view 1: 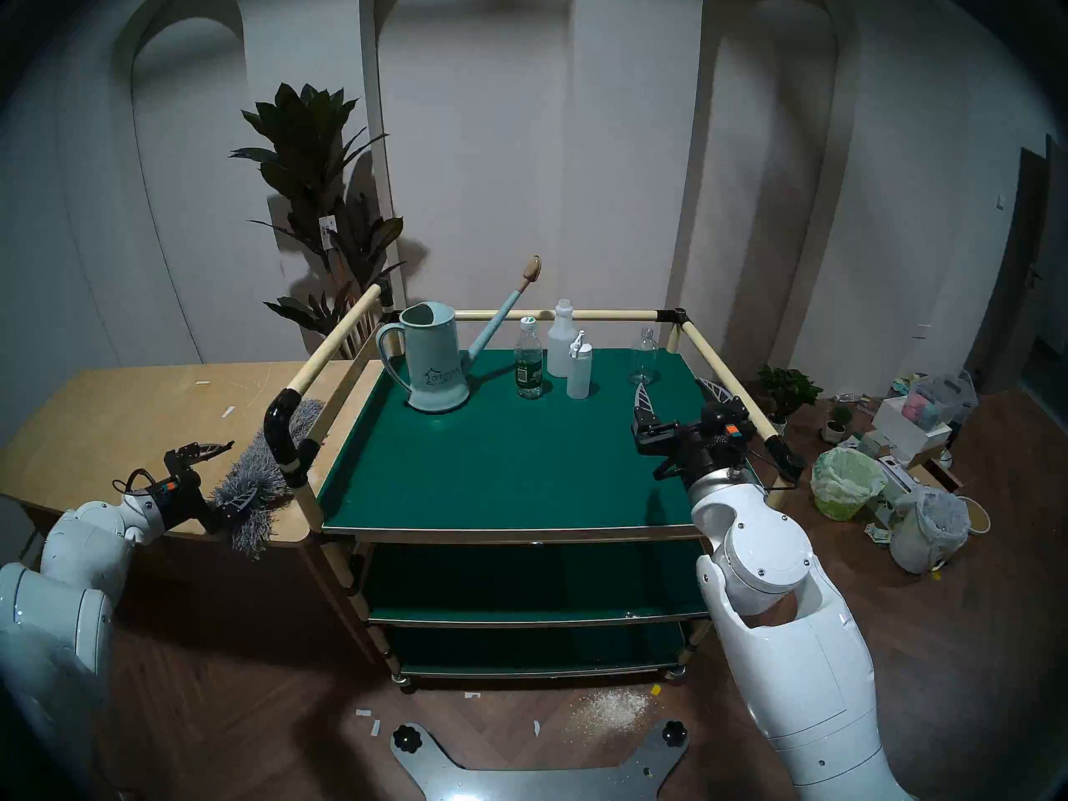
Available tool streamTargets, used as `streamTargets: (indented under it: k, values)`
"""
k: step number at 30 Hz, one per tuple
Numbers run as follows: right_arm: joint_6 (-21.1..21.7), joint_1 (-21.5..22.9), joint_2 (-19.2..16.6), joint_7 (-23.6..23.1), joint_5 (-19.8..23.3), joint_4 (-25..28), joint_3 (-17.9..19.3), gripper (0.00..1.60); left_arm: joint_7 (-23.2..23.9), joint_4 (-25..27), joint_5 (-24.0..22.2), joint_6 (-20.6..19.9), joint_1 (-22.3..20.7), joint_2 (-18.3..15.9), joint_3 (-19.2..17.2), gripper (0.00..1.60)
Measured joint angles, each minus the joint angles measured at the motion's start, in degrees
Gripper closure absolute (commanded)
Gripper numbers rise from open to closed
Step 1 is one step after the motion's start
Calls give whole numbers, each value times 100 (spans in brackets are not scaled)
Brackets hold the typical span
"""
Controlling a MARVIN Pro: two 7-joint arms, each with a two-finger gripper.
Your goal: Dust the shelf with the duster
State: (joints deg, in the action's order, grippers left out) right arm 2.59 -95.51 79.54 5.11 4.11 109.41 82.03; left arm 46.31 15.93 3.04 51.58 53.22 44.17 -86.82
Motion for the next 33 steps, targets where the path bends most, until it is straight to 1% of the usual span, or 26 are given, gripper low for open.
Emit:
streamTargets:
  k: [3,6,8,10,11,13,16,20,24,27,31,33]
  values:
    - [-1,0,1,-13,-1,-8,0,0,378,0,-291,-106,-35,18,-173,0]
    - [-1,3,3,-22,-1,-24,2,0,635,0,-555,-246,-56,43,-329,0]
    - [-1,7,5,-30,-1,-41,6,0,917,1,-821,-438,-75,72,-500,0]
    - [-1,9,7,-36,0,-51,10,0,1089,9,-972,-565,-82,89,-599,0]
    - [-1,12,10,-44,4,-60,14,0,1250,23,-1095,-692,-82,99,-675,0]
    - [-1,15,13,-54,12,-71,19,0,1411,36,-1215,-845,-81,105,-753,0]
    - [-1,23,15,-79,33,-93,27,0,1565,-27,-1427,-1208,-92,118,-915,0]
    - [-2,31,17,-105,56,-113,31,0,1563,-255,-1628,-1592,-137,135,-1101,0]
    - [-2,41,19,-133,77,-133,38,0,1420,-555,-1851,-2090,-244,152,-1332,0]
    - [-2,46,20,-151,88,-143,45,0,1261,-722,-1941,-2438,-340,152,-1437,0]
    - [-3,54,22,-172,105,-154,54,0,1131,-830,-2030,-2913,-476,153,-1542,0]
    - [-4,59,23,-181,112,-158,61,0,1099,-822,-2057,-3033,-532,153,-1574,0]
